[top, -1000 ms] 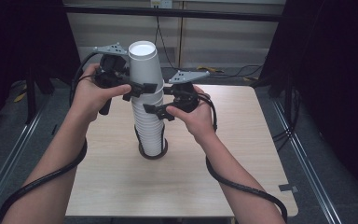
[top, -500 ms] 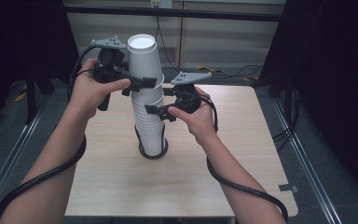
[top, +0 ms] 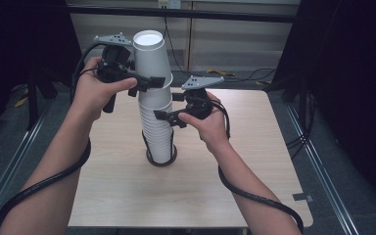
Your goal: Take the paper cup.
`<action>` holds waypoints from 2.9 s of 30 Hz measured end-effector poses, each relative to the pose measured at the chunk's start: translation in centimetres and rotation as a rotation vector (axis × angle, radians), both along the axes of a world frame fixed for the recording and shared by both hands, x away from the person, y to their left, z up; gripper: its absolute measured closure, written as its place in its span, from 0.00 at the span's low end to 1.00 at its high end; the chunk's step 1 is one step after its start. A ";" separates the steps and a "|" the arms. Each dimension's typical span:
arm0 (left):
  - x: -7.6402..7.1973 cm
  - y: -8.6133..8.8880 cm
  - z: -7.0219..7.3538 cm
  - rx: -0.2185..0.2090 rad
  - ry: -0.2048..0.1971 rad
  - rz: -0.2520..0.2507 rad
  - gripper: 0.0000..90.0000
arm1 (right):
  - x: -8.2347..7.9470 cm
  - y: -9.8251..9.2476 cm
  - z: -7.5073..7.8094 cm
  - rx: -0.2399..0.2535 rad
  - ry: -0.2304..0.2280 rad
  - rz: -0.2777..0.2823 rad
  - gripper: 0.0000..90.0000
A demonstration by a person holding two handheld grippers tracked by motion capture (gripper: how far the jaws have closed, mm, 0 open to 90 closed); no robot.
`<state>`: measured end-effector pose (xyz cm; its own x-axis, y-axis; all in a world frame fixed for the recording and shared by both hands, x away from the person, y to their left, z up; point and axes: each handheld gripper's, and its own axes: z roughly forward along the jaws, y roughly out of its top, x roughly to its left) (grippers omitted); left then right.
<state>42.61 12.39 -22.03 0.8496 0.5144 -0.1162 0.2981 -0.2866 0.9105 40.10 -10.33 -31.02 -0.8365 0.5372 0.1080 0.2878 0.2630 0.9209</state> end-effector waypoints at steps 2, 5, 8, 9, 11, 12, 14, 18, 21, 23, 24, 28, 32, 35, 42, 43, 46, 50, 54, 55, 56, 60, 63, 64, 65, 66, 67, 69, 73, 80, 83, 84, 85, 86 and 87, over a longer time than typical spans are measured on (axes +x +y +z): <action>0.1 0.1 0.3 -0.005 -0.002 -0.002 0.12 | 0.0 0.0 0.0 -0.009 -0.002 0.002 0.16; 0.1 0.1 0.4 -0.004 0.005 -0.002 0.12 | -0.1 0.0 0.0 -0.009 -0.003 0.002 0.16; 0.1 0.2 0.8 -0.008 0.008 -0.004 0.12 | -0.1 -0.1 -0.2 -0.006 -0.005 0.007 0.17; 0.1 0.2 0.8 -0.008 0.008 -0.004 0.12 | -0.1 -0.1 -0.2 -0.005 -0.004 0.009 0.16; 0.1 0.3 1.0 -0.016 0.003 0.002 0.12 | -0.1 -0.2 -0.2 -0.007 -0.003 0.011 0.16; 0.1 0.4 1.1 -0.023 0.003 0.001 0.12 | -0.1 -0.2 -0.2 -0.011 -0.006 0.012 0.16; 0.0 0.5 1.3 -0.024 0.001 0.002 0.12 | -0.1 -0.2 -0.3 -0.008 -0.006 0.014 0.16; 0.0 0.7 1.5 -0.036 0.003 0.001 0.12 | -0.2 -0.3 -0.4 -0.006 -0.004 0.019 0.15; 0.0 0.8 1.6 -0.053 0.009 0.004 0.12 | -0.4 -0.5 -0.5 -0.007 -0.001 0.024 0.15; -0.1 0.9 1.7 -0.049 0.009 0.006 0.12 | -0.5 -0.7 -0.7 -0.012 0.000 0.032 0.15; -0.1 0.9 1.8 -0.044 0.005 0.004 0.12 | -0.5 -0.8 -0.8 -0.017 0.000 0.036 0.15; -0.1 1.0 2.3 -0.051 0.000 0.009 0.12 | -0.6 -1.4 -1.4 -0.025 0.006 0.034 0.15; -0.2 1.1 2.7 -0.054 -0.002 0.014 0.12 | -0.7 -1.7 -1.7 -0.032 0.005 0.035 0.15; -0.2 1.2 2.8 -0.054 -0.005 0.014 0.12 | -0.8 -2.1 -2.0 -0.037 0.010 0.030 0.15; -0.2 1.2 2.9 -0.062 -0.003 0.020 0.12 | -1.0 -3.4 -2.7 -0.040 0.015 0.021 0.15; -0.2 1.2 2.9 -0.062 -0.003 0.020 0.12 | -1.0 -3.4 -2.7 -0.040 0.015 0.021 0.15; -0.3 1.2 3.2 -0.056 -0.017 0.026 0.12 | -1.1 -4.0 -3.0 -0.046 0.022 0.013 0.15; -0.4 1.1 3.5 -0.051 -0.019 0.022 0.12 | -1.2 -4.7 -3.6 -0.040 0.031 0.003 0.15; -0.4 1.2 3.7 -0.057 -0.017 0.024 0.12 | -1.2 -5.2 -4.0 -0.043 0.038 -0.004 0.15; -0.4 1.2 3.7 -0.057 -0.017 0.024 0.12 | -1.2 -5.3 -4.1 -0.042 0.041 -0.004 0.15; -0.4 1.3 3.7 -0.056 -0.019 0.023 0.12 | -1.3 -5.4 -4.2 -0.043 0.045 -0.007 0.15; -0.5 1.6 3.8 -0.063 -0.019 0.029 0.12 | -1.2 -5.8 -4.7 -0.047 0.053 -0.012 0.15; -0.6 1.8 3.8 -0.066 -0.021 0.029 0.12 | -1.3 -5.9 -4.9 -0.047 0.057 -0.010 0.15; -0.6 1.9 3.8 -0.068 -0.019 0.029 0.12 | -1.3 -6.0 -5.1 -0.048 0.058 -0.013 0.15; -0.7 2.0 3.8 -0.069 -0.019 0.029 0.12 | -1.3 -6.0 -5.2 -0.048 0.061 -0.012 0.15; -0.7 2.0 3.8 -0.071 -0.019 0.028 0.12 | -1.3 -6.1 -5.4 -0.052 0.064 -0.014 0.15; -0.7 2.1 3.8 -0.071 -0.020 0.031 0.12 | -1.3 -6.2 -5.5 -0.051 0.066 -0.015 0.15; -0.7 2.3 3.9 -0.069 -0.025 0.034 0.12 | -1.4 -6.4 -5.9 -0.051 0.073 -0.017 0.15; -0.7 2.7 4.1 -0.082 -0.029 0.038 0.12 | -1.4 -6.7 -6.7 -0.056 0.086 -0.024 0.15; -1.0 3.6 4.4 -0.085 -0.033 0.043 0.12 | -1.5 -7.3 -7.9 -0.065 0.107 -0.034 0.15; -1.2 4.2 4.4 -0.082 -0.032 0.044 0.12 | -1.6 -7.7 -8.8 -0.079 0.122 -0.039 0.15; -1.3 4.4 4.4 -0.085 -0.032 0.046 0.12 | -1.7 -7.8 -9.0 -0.086 0.125 -0.044 0.15; -1.3 4.4 4.4 -0.085 -0.032 0.046 0.12 | -1.7 -7.9 -9.2 -0.090 0.129 -0.046 0.15; -1.4 4.8 4.4 -0.085 -0.029 0.047 0.12 | -1.7 -8.0 -9.4 -0.094 0.131 -0.046 0.15; -1.4 4.9 4.3 -0.083 -0.031 0.049 0.12 | -1.8 -8.1 -9.7 -0.094 0.134 -0.048 0.15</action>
